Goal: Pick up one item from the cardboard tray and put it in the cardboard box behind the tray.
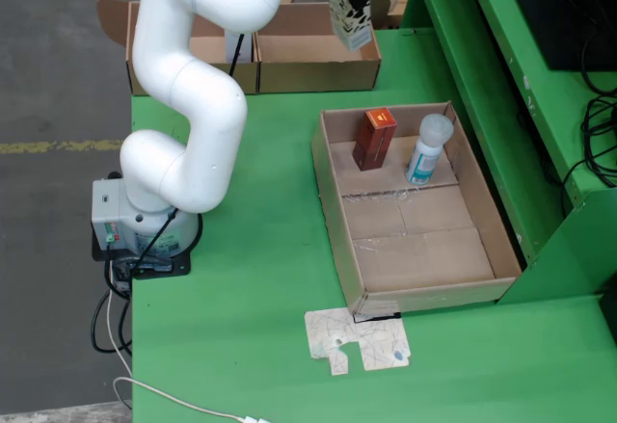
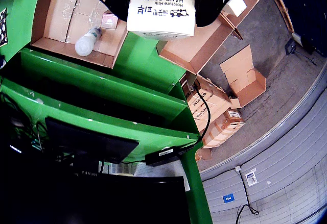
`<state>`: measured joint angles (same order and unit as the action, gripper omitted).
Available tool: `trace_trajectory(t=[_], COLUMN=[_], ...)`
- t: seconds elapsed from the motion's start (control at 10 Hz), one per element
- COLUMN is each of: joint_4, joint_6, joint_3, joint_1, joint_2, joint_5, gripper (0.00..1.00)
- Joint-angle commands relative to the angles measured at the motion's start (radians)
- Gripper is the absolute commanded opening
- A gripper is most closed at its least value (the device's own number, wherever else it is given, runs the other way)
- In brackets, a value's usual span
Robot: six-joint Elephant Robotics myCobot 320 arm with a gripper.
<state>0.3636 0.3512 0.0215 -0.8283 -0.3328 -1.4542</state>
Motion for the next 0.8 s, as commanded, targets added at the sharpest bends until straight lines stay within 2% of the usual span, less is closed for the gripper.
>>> trace_trajectory(t=[0.0, 0.6, 0.7], joint_4=[-0.007, -0.021, -0.029], joint_6=[0.005, 0.016, -0.009], joint_3=[-0.021, -0.021, -0.021], joint_1=[-0.063, -0.175, -0.181], joint_2=[0.009, -0.020, -0.037], joint_5=[0.025, 0.061, 0.076], gripper=[0.00, 0.00, 0.00])
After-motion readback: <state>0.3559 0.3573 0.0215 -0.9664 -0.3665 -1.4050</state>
